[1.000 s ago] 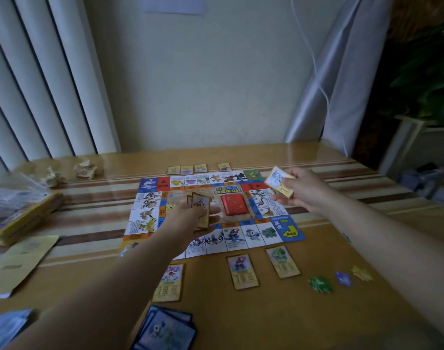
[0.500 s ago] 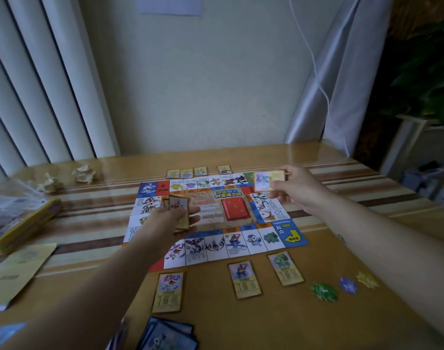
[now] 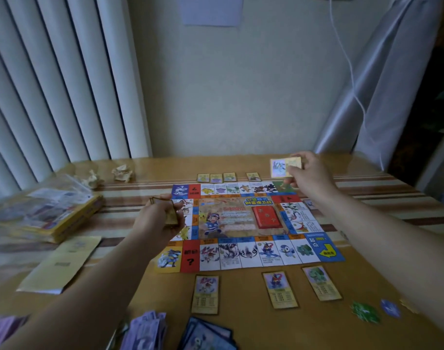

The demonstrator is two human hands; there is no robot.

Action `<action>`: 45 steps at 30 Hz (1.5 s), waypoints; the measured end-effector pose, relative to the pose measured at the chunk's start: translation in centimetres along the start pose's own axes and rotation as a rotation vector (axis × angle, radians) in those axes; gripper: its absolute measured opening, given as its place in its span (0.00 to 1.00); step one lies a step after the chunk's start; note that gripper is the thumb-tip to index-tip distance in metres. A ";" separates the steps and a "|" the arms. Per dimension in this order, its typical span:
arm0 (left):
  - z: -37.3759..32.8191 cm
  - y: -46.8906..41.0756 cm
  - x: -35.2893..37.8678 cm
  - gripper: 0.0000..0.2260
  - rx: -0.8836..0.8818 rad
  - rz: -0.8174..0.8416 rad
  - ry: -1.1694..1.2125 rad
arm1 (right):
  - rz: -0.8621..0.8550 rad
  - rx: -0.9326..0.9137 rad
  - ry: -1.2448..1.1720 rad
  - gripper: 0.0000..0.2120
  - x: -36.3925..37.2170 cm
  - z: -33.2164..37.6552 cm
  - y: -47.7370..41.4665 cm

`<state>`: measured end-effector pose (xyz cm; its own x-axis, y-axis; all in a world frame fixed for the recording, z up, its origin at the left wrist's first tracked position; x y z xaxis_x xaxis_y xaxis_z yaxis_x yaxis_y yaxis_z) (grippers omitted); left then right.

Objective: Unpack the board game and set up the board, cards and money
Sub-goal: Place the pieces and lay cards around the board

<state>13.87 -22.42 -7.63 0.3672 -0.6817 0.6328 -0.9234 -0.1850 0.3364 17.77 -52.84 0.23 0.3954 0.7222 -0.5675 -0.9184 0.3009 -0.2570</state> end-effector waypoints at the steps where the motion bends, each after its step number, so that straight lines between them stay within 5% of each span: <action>1: -0.2 0.1 0.2 0.10 0.003 0.000 -0.002 | -0.023 -0.017 0.014 0.11 -0.1 0.3 -0.3; 19: -1.6 -0.5 2.5 0.11 0.048 0.051 -0.082 | 0.102 -0.053 0.136 0.25 0.1 1.6 -0.7; 33: -6.3 -0.9 -1.9 0.03 0.106 -0.047 -0.025 | 0.375 -0.115 0.097 0.06 9.3 8.1 2.7; 45: -3.9 0.7 -1.6 0.04 -0.040 0.130 -0.334 | 0.540 -0.167 0.043 0.11 10.4 9.1 5.3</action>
<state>13.09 -18.74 -5.67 0.1836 -0.8928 0.4114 -0.9524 -0.0579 0.2994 16.92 -38.08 0.04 -0.1268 0.7195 -0.6829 -0.9770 -0.2094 -0.0392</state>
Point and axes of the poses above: each hand's wrist, its own y-axis away from the middle knuckle, its own x-axis out of the palm, z = x × y, the point moved 6 cm from there along -y, towards the middle knuckle, and after that the axes turned 14 degrees about y, right-handed, at the moved point
